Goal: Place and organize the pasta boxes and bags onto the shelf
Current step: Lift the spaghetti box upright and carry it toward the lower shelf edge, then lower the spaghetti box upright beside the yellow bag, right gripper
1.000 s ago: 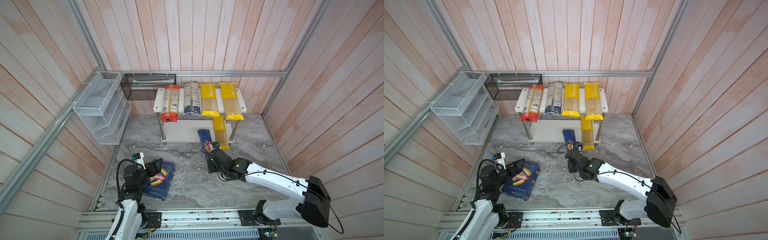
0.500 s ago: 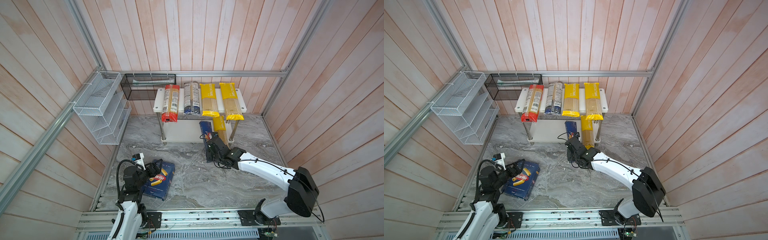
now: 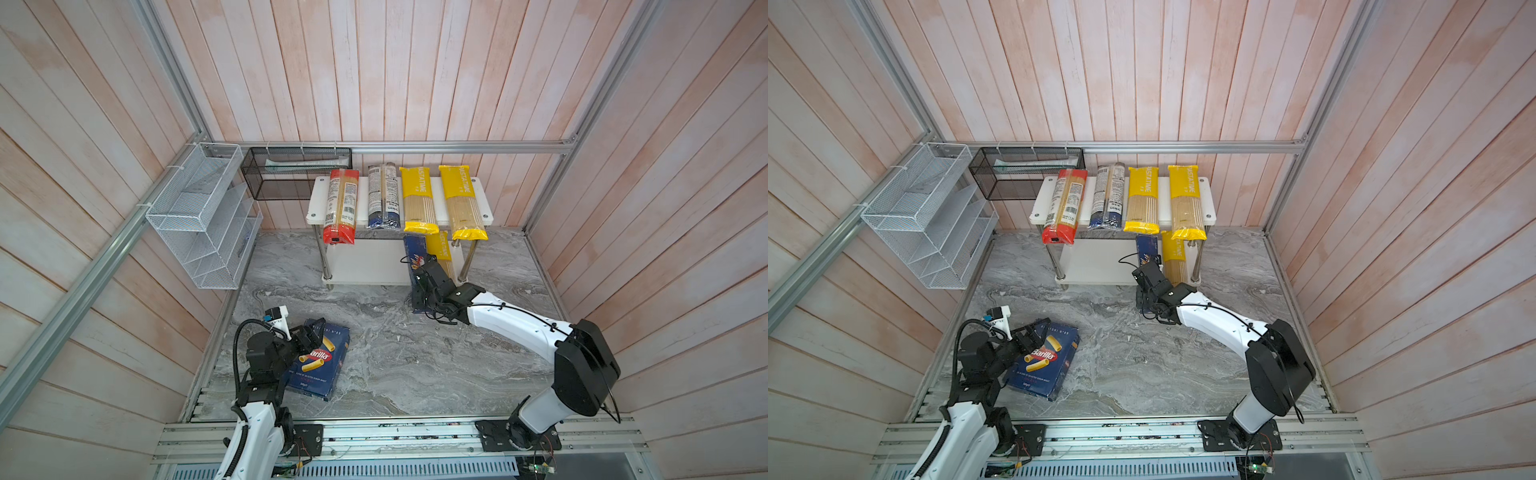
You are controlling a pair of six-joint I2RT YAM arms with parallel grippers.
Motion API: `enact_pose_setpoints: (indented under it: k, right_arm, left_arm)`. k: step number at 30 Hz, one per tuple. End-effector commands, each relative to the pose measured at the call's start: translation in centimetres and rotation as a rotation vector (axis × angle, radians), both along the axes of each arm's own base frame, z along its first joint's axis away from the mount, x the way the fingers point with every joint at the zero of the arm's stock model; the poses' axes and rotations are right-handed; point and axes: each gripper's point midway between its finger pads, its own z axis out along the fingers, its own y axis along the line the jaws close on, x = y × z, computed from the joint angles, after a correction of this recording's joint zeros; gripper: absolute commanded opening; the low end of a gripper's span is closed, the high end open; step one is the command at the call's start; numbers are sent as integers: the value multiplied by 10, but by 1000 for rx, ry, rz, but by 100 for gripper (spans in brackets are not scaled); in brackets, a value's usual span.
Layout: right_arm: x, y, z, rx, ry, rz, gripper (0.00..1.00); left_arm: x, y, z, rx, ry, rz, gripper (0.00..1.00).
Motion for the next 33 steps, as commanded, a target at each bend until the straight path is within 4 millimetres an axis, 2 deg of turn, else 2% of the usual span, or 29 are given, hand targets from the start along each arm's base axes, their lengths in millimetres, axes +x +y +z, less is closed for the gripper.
enact_pose_setpoints:
  k: [1,9,20,33]
  right_arm:
    - [32,15,52,95,-171,-22,16]
    - [51,11,45,89,-182,-47,16]
    - [74,15,34,88,-179,-64,16]
    - [87,14,19,91,-164,-83,19]
  left_arm:
    - [-3,-6,-2,-5,-6,-34,100]
    - [-4,-7,-1,-6,-6,-42,100]
    - [-3,-6,-1,-3,-11,-35,100]
    - [-4,-5,-1,-5,-17,-31,100]
